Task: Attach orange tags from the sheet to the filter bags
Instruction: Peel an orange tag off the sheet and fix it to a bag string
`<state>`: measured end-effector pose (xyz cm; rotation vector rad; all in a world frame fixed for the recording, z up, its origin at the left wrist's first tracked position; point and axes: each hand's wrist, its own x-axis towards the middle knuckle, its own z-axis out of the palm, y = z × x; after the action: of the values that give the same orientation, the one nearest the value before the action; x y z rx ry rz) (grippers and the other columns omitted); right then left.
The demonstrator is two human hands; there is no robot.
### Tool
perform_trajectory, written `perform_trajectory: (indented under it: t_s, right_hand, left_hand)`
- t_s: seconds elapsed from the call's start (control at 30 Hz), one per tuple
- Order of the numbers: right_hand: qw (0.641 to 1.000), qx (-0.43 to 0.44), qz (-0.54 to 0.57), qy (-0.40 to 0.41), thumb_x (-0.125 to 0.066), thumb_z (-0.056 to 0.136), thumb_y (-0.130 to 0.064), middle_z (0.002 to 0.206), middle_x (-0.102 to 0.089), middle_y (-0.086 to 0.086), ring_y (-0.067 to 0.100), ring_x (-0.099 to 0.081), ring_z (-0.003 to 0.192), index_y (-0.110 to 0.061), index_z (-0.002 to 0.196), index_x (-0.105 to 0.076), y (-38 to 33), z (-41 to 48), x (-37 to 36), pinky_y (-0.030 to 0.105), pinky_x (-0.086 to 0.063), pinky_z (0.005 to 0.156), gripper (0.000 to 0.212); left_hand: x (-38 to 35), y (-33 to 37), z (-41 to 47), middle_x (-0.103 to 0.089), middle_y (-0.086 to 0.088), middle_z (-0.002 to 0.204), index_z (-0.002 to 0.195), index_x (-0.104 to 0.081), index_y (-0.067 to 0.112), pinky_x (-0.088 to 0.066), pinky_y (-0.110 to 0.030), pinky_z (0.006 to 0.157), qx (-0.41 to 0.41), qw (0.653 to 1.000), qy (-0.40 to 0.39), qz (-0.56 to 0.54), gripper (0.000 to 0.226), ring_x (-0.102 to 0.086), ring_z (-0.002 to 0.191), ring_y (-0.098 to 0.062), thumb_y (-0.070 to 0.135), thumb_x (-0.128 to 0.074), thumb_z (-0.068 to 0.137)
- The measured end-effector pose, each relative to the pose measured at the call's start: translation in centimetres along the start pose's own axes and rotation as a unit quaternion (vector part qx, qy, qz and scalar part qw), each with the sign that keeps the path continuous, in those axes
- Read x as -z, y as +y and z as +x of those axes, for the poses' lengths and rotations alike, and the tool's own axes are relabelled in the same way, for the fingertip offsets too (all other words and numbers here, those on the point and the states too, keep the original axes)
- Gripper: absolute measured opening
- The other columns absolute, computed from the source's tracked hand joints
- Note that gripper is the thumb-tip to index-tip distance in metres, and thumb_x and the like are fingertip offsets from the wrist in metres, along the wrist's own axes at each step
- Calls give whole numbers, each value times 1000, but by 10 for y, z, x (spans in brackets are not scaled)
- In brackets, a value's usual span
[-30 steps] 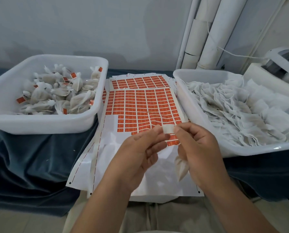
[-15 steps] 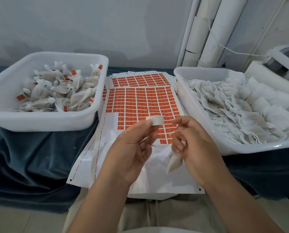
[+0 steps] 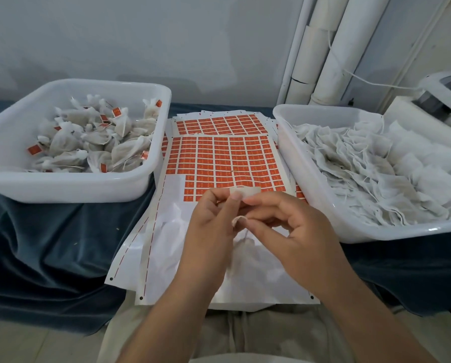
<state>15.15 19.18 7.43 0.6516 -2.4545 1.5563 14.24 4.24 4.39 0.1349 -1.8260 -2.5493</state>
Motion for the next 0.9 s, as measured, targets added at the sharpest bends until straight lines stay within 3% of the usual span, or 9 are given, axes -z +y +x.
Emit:
perform_trajectory:
  t_s: [0.23,0.3,0.37,0.43,0.57,0.67,0.9]
  right_hand:
    - [999,7,-39,38,-77,94,-17,92,-76,-27,-4,-71,95,-37,121,-68,2,-2,-2,4,-46,78,36]
    - [998,4,-39,57,-78,93,-20,91,-76,-27,-2,-70,93,-40,120,-67,2,-1,-1,5,-46,77,35]
    - [997,-3,-26,77,-77,94,-25,90,-76,-25,2,-72,88,-40,117,-67,2,-1,-1,7,-47,74,29]
    - [995,-12,7,95,-75,95,-29,92,-77,-21,7,-73,85,-41,114,-68,1,0,1,10,-50,71,24]
    - [990,-35,44,126,-73,96,-31,100,-77,-17,10,-74,95,-45,113,-68,2,2,7,25,-58,77,22]
    - [991,-60,53,112,-70,97,-34,105,-77,-16,13,-75,97,-48,114,-66,6,3,11,37,-61,85,23]
    - [992,-49,52,109,-70,100,-25,102,-78,-14,9,-75,100,-42,118,-66,11,4,12,23,-60,88,25]
  left_hand:
    - [-1,0,-1,-78,-2,103,115,-62,19,-64,-39,88,-12,998,-44,53,22,-78,98,-22,37,-52,108]
    - [-1,0,-1,-78,3,99,113,-63,22,-62,-32,81,-24,996,-46,76,20,-77,94,-16,37,-51,109]
    - [0,0,-2,-75,12,84,108,-63,24,-56,-18,66,-45,993,-44,104,18,-72,76,-2,37,-51,109]
    - [-1,0,-3,-71,13,75,106,-62,21,-51,-13,58,-55,991,-46,111,18,-68,64,-1,35,-51,109]
    - [-5,0,-2,-74,10,89,101,-64,23,-59,-21,64,-61,990,-49,113,13,-74,77,-12,32,-58,106]
    - [-6,-2,-2,-75,9,93,100,-65,21,-57,-20,61,-66,988,-53,128,13,-72,82,-10,31,-59,105]
    - [-5,-6,-1,-75,10,92,99,-64,24,-57,-19,60,-97,979,-46,175,12,-71,76,-12,33,-59,105]
